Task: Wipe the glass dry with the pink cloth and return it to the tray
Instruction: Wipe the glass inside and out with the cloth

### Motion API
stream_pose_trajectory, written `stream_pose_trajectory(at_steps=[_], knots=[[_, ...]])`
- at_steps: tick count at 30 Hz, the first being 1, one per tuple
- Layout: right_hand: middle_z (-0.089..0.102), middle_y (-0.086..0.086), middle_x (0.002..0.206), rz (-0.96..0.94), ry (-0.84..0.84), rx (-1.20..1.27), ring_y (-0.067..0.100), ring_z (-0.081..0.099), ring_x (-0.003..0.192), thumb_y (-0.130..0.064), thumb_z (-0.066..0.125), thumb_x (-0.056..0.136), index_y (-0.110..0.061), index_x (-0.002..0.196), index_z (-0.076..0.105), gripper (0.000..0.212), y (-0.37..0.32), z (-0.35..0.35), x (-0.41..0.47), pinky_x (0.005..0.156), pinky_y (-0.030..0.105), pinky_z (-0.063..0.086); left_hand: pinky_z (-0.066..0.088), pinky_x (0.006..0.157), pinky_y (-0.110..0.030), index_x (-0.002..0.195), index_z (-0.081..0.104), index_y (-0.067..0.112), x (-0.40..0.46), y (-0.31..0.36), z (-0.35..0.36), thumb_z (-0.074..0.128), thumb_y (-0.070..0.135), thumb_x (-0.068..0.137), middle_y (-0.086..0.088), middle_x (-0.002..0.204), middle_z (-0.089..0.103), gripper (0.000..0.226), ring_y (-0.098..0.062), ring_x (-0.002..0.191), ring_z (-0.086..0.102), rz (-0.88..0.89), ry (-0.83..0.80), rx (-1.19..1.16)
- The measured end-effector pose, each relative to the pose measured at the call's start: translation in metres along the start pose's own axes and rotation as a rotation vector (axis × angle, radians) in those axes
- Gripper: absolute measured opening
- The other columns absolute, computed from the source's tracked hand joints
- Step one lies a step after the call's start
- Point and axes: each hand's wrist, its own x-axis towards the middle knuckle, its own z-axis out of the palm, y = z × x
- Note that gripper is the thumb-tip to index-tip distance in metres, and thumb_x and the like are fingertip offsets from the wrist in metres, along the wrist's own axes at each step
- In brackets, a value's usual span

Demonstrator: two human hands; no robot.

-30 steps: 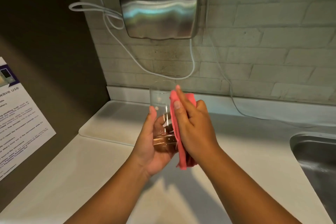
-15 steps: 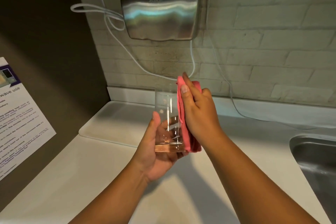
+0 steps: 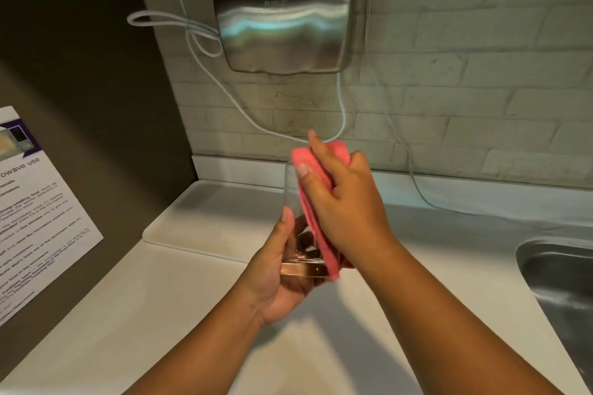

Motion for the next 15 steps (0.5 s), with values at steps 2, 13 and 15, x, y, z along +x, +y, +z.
stream_pose_trajectory(at_steps=[2,13,15], knots=[[0.044,-0.012,0.110,0.081,0.003,0.088,-0.008,0.049,0.091,-0.073,0.041,0.095,-0.066,0.147,0.031,0.053,0.005,-0.001,0.008,0.073,0.009,0.035,0.063,0.071,-0.042,0.130,0.072,0.009,-0.001,-0.001,0.001,0.067,0.066,0.084,-0.024,0.113,0.071,0.073,-0.045,0.092,0.078,-0.004,-0.001,0.023],[0.044,-0.009,0.116,0.123,-0.019,0.037,-0.011,0.048,0.091,-0.070,0.041,0.097,-0.062,0.147,0.034,0.052,0.023,0.011,-0.007,0.071,0.008,0.034,0.058,0.086,-0.048,0.131,0.070,0.032,0.001,-0.004,0.009,0.052,0.085,0.081,-0.020,0.114,0.080,0.075,-0.038,0.096,0.079,0.018,0.122,0.364],[0.044,-0.010,0.114,0.135,-0.021,0.066,-0.009,0.050,0.092,-0.071,0.039,0.096,-0.063,0.146,0.036,0.051,0.025,0.011,-0.008,0.072,0.009,0.036,0.060,0.074,-0.043,0.128,0.070,0.030,0.004,-0.013,0.015,0.054,0.085,0.075,-0.018,0.108,0.082,0.078,-0.039,0.093,0.080,0.069,0.178,0.388]])
